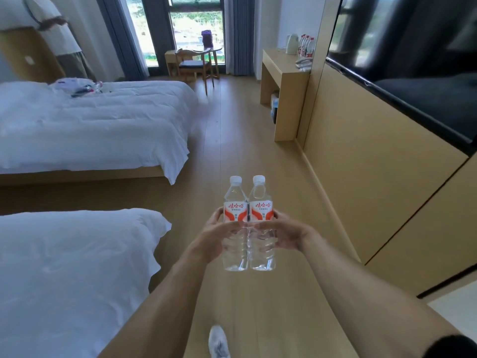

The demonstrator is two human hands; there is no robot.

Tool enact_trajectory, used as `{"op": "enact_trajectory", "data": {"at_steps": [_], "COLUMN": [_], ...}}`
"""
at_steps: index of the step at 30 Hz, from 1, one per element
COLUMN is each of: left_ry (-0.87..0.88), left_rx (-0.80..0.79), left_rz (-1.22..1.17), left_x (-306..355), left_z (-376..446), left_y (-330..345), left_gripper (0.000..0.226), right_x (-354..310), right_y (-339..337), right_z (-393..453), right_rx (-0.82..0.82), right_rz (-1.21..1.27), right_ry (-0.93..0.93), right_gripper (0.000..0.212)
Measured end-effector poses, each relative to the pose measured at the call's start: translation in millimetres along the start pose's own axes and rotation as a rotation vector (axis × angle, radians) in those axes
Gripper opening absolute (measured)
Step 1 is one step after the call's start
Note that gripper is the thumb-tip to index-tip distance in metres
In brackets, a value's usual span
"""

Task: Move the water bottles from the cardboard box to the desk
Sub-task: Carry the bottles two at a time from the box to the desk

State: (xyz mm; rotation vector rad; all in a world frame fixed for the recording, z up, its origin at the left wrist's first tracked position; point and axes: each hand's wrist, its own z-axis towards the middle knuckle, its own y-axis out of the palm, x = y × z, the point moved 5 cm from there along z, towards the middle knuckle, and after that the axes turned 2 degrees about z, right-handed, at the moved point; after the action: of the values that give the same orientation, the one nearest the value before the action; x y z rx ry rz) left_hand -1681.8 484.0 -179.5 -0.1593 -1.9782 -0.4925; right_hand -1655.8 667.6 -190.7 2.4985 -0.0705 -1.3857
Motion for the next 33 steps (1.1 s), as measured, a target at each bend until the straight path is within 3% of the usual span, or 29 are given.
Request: {"op": "enact_trajectory", "data": {"at_steps": [6,16,33], "left_ry": [0.007,0.003,-0.015], "left_rx": [-0.064,-0.171,-0.109], "left_rz": [-0.024,0.002,0.025], "left_x": [34,130,232], "left_z": [101,280,500], "left_y": [-5,-32,-82], "left_gripper": [0.071,0.067,0.063], "right_x": [-54,-176,-310], "right_y": [-40,-83,-143], "right_z": [70,204,415], "right_rx": [0.088,0.237,0.187], "right_rz": [0.000,0.001,-0.013], "right_ry": [-0.009,-0.029,-0.032], "right_gripper": [0.070,0.073,0.071]}}
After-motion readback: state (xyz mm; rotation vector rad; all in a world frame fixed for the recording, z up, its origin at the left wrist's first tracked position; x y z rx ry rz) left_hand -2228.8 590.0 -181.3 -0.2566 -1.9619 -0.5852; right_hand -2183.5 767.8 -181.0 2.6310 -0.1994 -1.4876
